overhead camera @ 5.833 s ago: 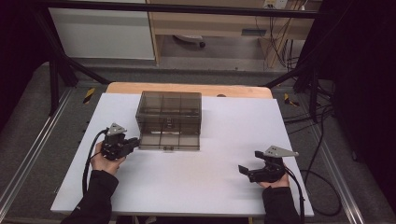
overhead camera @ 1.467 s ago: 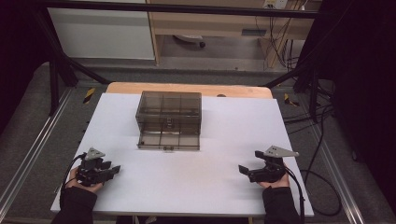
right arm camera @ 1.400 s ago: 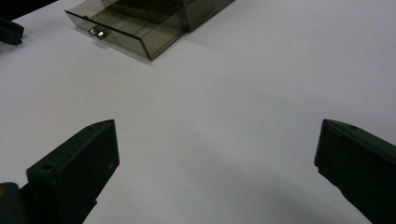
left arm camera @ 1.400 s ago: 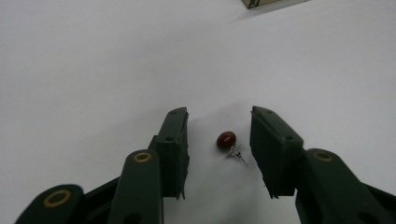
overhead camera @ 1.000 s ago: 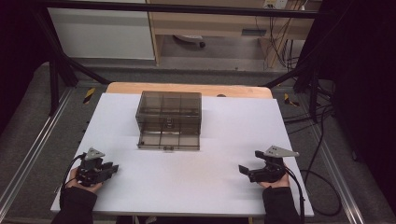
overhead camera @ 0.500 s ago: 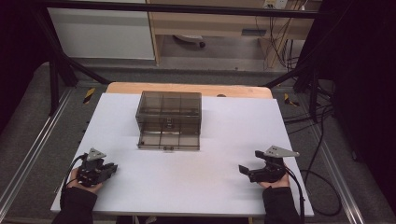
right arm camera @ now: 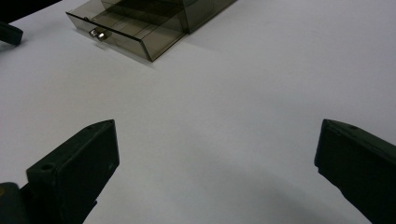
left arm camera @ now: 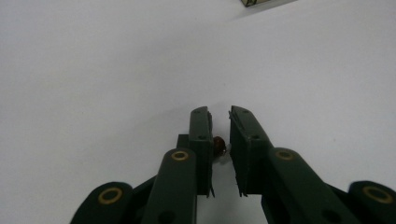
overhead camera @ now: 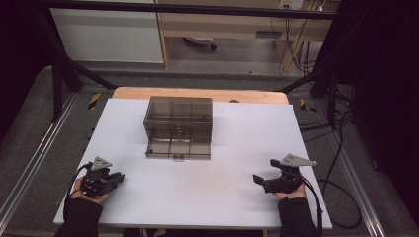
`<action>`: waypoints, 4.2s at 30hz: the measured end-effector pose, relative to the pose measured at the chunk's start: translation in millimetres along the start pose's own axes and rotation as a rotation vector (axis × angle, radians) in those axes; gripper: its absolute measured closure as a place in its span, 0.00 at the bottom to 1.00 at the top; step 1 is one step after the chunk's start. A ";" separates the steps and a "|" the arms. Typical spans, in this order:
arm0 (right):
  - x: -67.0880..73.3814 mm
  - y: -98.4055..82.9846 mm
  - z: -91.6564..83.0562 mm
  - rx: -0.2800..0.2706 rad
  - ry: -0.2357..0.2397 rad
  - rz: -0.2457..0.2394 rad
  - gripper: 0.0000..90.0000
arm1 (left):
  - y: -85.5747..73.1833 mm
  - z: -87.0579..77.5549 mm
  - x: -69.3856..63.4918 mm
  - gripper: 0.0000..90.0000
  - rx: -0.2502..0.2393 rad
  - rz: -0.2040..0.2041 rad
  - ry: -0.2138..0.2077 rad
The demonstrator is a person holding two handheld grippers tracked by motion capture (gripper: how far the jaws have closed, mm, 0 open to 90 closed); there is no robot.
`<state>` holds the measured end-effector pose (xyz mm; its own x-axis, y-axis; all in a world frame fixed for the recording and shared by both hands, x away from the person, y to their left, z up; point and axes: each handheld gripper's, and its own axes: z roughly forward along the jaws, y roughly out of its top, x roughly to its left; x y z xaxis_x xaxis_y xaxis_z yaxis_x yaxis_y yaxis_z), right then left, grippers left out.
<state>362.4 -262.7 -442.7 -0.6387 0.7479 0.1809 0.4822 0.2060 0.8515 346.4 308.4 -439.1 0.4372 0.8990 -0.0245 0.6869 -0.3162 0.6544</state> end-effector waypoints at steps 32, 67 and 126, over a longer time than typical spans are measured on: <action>0.2 -0.2 0.4 0.005 0.000 0.002 0.00 | 5.7 -5.4 -1.1 0.88 -0.053 -0.007 -0.009; -0.2 -0.6 0.9 0.010 -0.002 0.000 0.00 | 31.2 0.1 -13.4 0.88 -0.067 0.033 -0.025; -0.3 -0.9 1.5 0.016 -0.003 -0.001 0.00 | 95.8 17.4 -34.6 0.88 -0.124 0.041 -0.064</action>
<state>363.0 -262.1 -444.3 -0.6375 0.7495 0.1786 0.4909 0.2164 0.8439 407.2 241.7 -388.7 0.5019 0.8639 -0.0416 0.5929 -0.3087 0.7438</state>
